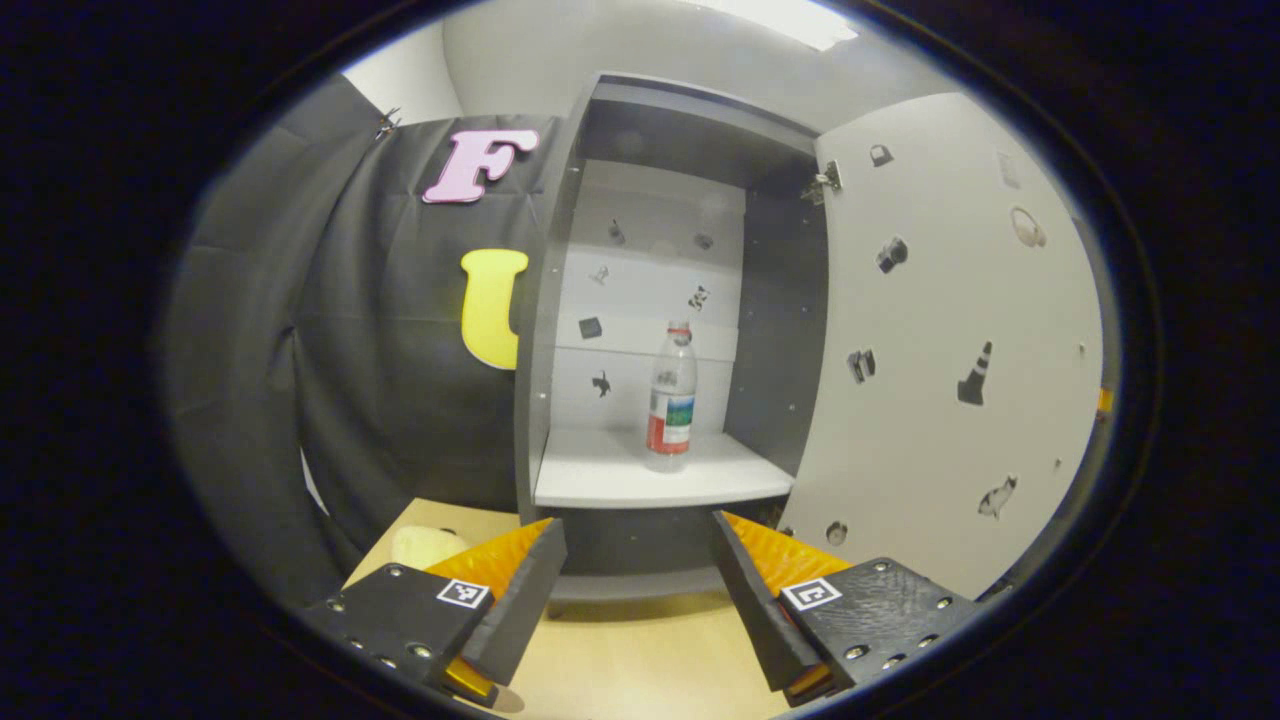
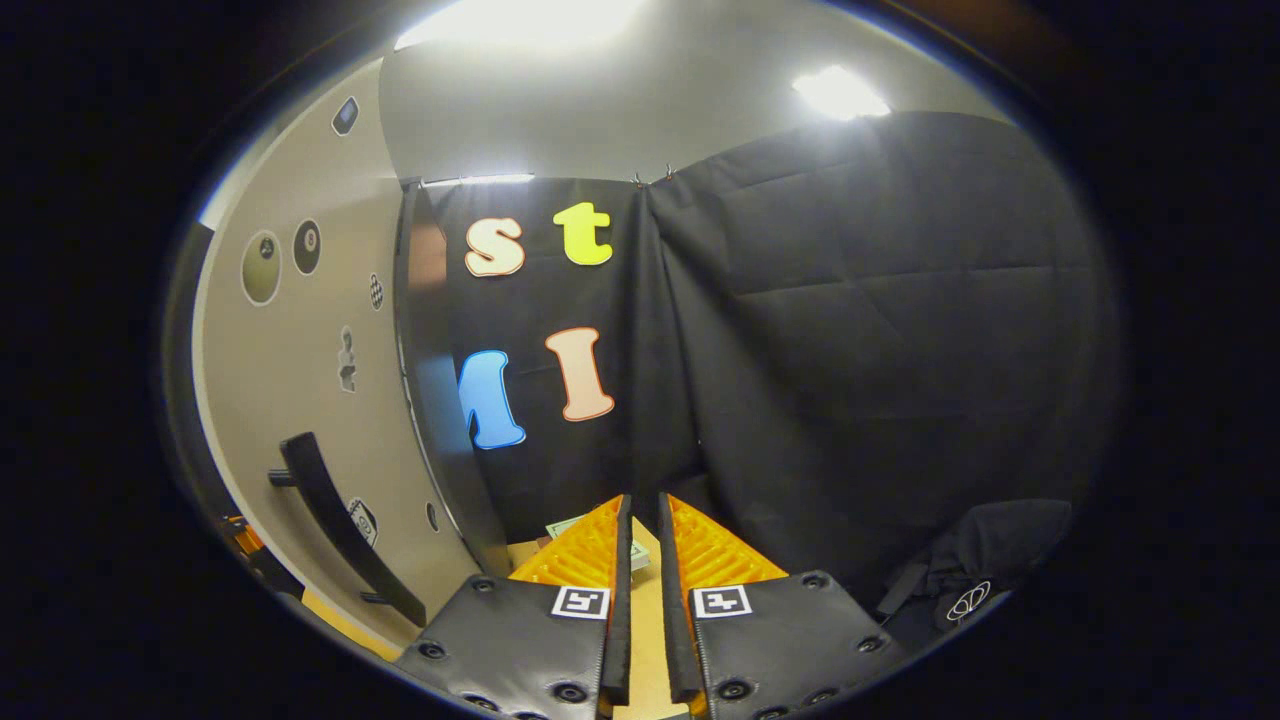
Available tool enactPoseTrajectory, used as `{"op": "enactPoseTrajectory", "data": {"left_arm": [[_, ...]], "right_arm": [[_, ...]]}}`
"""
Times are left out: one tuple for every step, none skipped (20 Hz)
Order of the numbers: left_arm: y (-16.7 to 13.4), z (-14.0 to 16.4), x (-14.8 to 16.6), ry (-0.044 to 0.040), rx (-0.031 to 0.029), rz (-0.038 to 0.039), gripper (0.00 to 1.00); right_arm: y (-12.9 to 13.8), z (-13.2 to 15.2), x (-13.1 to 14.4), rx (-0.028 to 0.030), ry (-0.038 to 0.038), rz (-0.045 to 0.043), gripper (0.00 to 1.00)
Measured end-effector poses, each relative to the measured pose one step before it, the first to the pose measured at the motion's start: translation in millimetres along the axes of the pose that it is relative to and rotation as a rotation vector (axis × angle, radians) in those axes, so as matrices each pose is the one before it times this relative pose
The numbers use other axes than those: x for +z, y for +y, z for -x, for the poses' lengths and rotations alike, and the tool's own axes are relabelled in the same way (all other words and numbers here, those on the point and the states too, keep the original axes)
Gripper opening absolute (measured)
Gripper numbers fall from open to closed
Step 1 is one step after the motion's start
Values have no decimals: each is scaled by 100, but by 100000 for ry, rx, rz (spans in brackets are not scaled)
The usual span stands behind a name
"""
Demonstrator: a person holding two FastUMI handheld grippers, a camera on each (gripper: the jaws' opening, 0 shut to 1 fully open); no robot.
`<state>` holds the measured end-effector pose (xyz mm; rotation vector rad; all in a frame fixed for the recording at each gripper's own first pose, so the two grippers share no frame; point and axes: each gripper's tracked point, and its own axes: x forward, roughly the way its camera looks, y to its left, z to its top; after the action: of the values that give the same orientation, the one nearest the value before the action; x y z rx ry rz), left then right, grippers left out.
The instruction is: Open the cabinet door with the right hand, grasp the bottle in the cabinet with the left hand and place it on the coaster, then close the cabinet door with the right hand.
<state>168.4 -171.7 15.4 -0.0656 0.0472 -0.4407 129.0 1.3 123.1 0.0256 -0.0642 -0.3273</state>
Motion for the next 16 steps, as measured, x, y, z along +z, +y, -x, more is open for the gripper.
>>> {"op": "enactPoseTrajectory", "data": {"left_arm": [[-92, -1384, 911, -1766, -146, -1049, 87], [-353, -1423, 640, -689, -493, -756, 90], [-303, -1400, 442, -37, -404, 102, 90], [-284, -1396, 431, -3, -780, 532, 87], [-297, -1294, 343, -344, -372, 474, 87], [-348, -1197, 641, -444, -599, -47, 90], [-167, -1070, 268, 36, -14, -453, 92], [-7, -1045, 332, -203, 844, -659, 87], [-28, -998, 281, 64, 710, -871, 87], [-186, -805, 304, -11, 722, -1057, 90], [-182, -885, 393, -621, 795, -1353, 87], [-325, -833, 364, -481, -114, -1400, 87], [-305, -787, 253, -874, 301, -1259, 90], [-185, -785, 297, -956, 851, -772, 87], [-17, -663, 177, -669, 1676, -881, 87], [-294, -746, 162, -1067, 741, -600, 87]], "right_arm": [[5, -854, 59, 274, 148, -1129, 8], [-10, -1009, -150, 891, 906, -1358, 8], [24, -926, -178, 608, 1411, -916, 8], [-297, -738, -202, 249, 1295, -120, 8], [-99, -658, -20, 1201, 575, 194, 8], [-153, -709, 56, -94, 588, 449, 22], [-304, -672, 132, -248, 205, 630, 18], [-40, -584, -119, 386, 191, 579, 20], [-22, -669, -70, 529, 419, 547, 30], [-60, -390, -35, 168, -110, 240, 34], [-249, -610, 140, -300, -832, -224, 34], [-98, -166, -84, 44, -572, -408, 35], [-38, -350, -231, 124, 496, -530, 34], [-149, -885, -399, 260, 1202, -586, 35], [-120, -518, -406, 446, 1236, -470, 41], [-206, -361, -297, -322, 439, -519, 57]]}}
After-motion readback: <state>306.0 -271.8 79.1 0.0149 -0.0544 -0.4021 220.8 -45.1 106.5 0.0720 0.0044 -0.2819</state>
